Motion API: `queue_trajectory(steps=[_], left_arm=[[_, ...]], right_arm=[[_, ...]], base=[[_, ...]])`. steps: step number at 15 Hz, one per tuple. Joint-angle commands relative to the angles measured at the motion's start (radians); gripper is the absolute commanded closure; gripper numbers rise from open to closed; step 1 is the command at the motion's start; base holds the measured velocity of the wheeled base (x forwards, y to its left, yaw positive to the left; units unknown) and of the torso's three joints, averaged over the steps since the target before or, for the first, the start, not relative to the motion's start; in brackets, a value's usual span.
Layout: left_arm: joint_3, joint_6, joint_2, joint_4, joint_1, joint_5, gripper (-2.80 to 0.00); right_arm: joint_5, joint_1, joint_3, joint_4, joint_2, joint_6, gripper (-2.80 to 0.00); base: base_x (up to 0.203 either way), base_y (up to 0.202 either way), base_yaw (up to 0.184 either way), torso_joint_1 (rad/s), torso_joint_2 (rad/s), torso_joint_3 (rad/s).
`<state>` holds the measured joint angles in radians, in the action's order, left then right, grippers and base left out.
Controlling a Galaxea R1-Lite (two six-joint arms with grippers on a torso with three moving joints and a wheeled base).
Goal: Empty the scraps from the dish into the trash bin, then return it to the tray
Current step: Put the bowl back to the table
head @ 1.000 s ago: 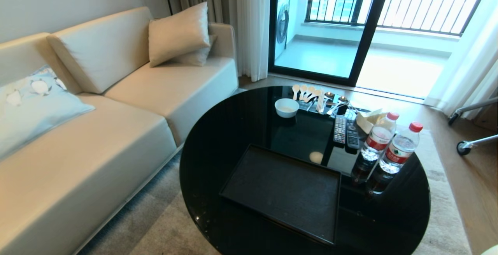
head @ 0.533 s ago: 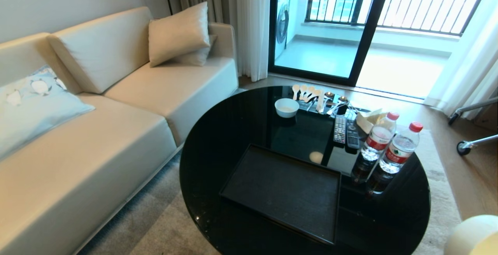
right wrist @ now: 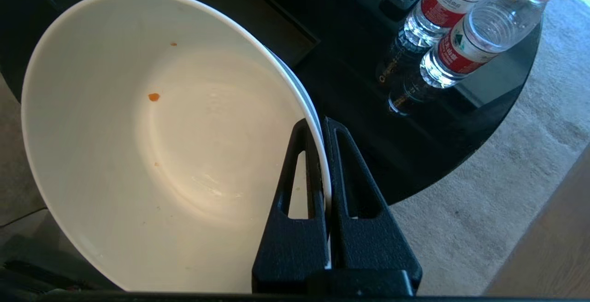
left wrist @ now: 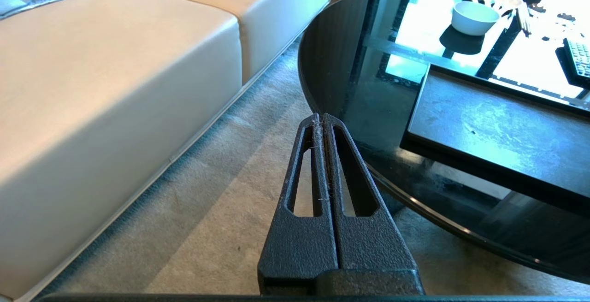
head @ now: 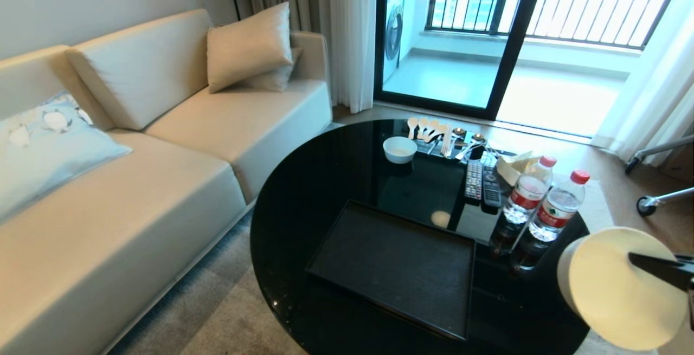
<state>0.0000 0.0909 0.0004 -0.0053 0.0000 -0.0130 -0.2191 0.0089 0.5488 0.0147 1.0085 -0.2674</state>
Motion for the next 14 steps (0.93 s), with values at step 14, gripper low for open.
queue_trajectory(steps=[14], left_arm=[[0.0, 0.001, 0.0, -0.001, 0.0, -0.001, 0.0]], right_arm=[[0.153, 0.247, 0.314, -0.197, 0.888, 0.373, 0.0]], base=[[0.0, 0.0, 0.0, 0.0, 0.0, 0.0]])
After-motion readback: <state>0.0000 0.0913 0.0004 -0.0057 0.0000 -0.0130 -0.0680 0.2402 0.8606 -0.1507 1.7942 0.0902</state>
